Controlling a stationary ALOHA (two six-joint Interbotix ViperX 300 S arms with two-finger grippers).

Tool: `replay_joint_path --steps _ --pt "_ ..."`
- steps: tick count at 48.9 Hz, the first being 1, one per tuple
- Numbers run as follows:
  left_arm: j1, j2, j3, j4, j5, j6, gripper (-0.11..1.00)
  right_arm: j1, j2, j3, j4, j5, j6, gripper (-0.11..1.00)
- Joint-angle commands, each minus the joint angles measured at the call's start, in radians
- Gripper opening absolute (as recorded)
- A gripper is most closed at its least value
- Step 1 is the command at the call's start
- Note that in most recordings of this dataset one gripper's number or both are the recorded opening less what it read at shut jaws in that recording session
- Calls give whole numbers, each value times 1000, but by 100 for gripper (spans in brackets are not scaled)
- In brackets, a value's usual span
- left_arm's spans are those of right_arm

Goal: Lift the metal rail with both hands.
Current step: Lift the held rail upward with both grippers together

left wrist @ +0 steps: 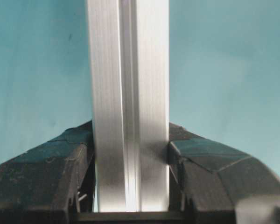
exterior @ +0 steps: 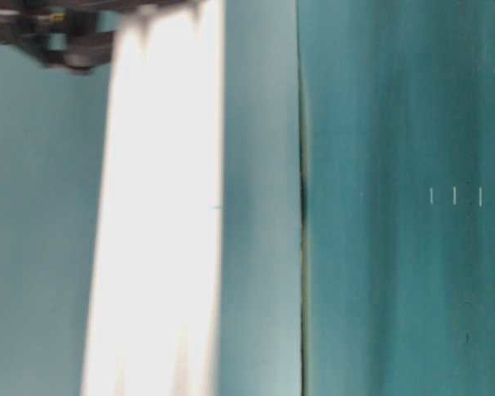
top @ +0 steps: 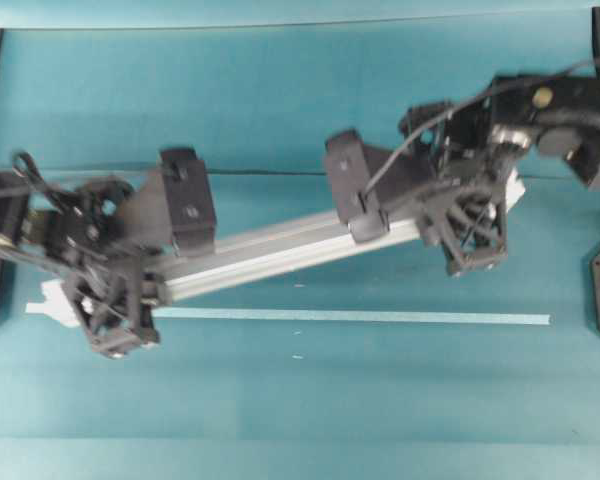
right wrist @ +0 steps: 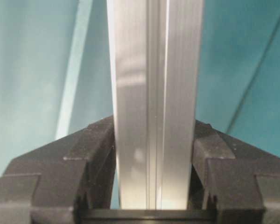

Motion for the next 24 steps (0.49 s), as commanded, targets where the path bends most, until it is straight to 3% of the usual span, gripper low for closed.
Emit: replay_joint_path --steps 1,16,24 --pt "12 -34 -84 -2 44 -2 33 3 -18 -80 0 41 0 42" --pt "15 -32 -264 -2 204 0 32 11 -20 -272 -2 129 5 42" --pt "15 -21 -371 -2 288 6 32 14 -32 -325 -2 146 58 42"
